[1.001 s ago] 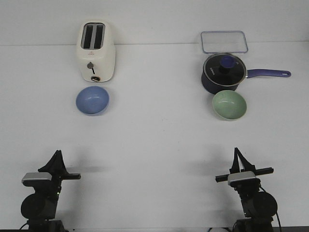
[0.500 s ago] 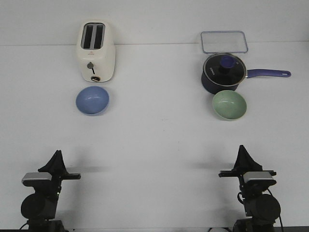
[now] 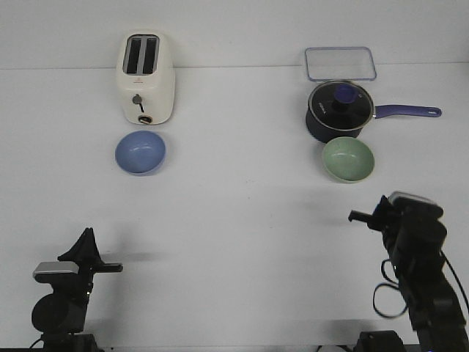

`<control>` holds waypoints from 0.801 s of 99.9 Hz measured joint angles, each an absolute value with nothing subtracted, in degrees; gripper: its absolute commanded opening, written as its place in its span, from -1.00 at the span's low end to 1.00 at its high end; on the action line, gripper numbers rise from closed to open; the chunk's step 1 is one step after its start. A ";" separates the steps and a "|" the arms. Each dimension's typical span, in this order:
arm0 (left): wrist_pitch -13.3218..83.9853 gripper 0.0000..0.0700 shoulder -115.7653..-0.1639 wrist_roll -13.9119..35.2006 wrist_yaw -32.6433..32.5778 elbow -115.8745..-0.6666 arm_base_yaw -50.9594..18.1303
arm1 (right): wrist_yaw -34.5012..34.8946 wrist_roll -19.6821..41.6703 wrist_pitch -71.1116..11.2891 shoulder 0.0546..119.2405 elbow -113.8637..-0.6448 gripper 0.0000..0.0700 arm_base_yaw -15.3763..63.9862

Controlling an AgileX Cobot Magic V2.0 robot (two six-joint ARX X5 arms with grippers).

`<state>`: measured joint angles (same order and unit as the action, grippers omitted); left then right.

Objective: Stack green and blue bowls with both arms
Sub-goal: 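Reach the right gripper forward to the rim of the pale green bowl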

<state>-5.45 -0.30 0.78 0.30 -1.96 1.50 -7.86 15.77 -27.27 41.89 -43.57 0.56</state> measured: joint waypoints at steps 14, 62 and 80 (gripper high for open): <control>-5.45 -0.96 -0.30 0.75 0.30 -1.96 1.50 | -3.05 14.76 -27.51 57.84 -52.66 0.37 -2.44; -5.45 -0.96 -0.30 0.78 0.30 -1.96 1.50 | 1.50 11.73 -27.46 95.07 -72.31 0.37 -9.45; -5.45 -0.96 -0.30 0.75 0.30 -1.96 1.50 | 1.96 11.16 -27.35 100.86 -74.43 -0.09 -9.93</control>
